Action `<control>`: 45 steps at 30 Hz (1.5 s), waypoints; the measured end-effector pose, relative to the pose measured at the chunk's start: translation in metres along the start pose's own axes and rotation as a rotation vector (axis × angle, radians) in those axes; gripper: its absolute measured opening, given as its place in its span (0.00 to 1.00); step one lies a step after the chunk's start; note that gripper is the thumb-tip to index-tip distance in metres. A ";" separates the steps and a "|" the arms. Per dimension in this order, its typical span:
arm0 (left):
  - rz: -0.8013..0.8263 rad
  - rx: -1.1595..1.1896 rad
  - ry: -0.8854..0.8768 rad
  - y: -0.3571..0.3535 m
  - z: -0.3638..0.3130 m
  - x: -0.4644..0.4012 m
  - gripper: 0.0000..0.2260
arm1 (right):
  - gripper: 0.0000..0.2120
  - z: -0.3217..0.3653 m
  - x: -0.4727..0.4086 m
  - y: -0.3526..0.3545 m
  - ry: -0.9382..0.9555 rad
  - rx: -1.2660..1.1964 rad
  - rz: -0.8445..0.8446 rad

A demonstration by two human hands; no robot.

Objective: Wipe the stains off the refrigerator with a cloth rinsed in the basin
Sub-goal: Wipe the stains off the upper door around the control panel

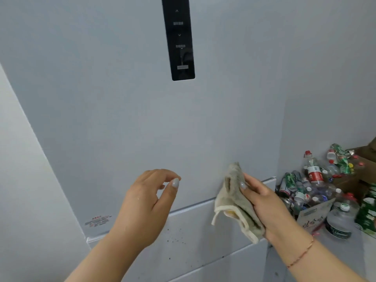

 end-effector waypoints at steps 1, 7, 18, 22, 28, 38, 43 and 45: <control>0.030 0.037 0.074 0.000 0.000 0.002 0.10 | 0.13 -0.002 0.003 -0.013 -0.043 -0.073 0.060; 0.133 0.201 0.398 0.013 0.025 0.015 0.11 | 0.11 -0.009 0.008 -0.086 -0.149 -0.303 0.242; -0.134 1.081 0.876 0.068 0.072 0.063 0.09 | 0.17 -0.047 0.034 -0.184 -0.544 -0.515 0.533; -0.288 1.137 0.843 0.095 0.094 0.087 0.10 | 0.20 -0.068 0.040 -0.210 -0.563 -0.613 0.555; -0.521 1.042 0.883 0.127 0.125 0.130 0.11 | 0.32 -0.112 0.058 -0.253 -0.742 -0.658 0.659; -0.839 0.344 1.067 0.174 0.138 0.223 0.10 | 0.26 -0.184 0.104 -0.316 -1.044 -0.585 0.798; -0.903 0.010 1.162 0.193 0.133 0.293 0.11 | 0.21 -0.213 0.153 -0.339 -1.157 -0.532 0.858; -0.943 -0.080 1.287 0.199 0.130 0.326 0.13 | 0.21 -0.227 0.177 -0.349 -1.197 -0.475 0.867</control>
Point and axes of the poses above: each hand's wrist, its own x-axis away from the middle knuckle, its own y-axis out of the back of the hand, z = x × y, the point moved 1 cm from there along -x, towards the middle knuckle, and after that the axes turned 3 degrees about -x, right-handed, at the moved point
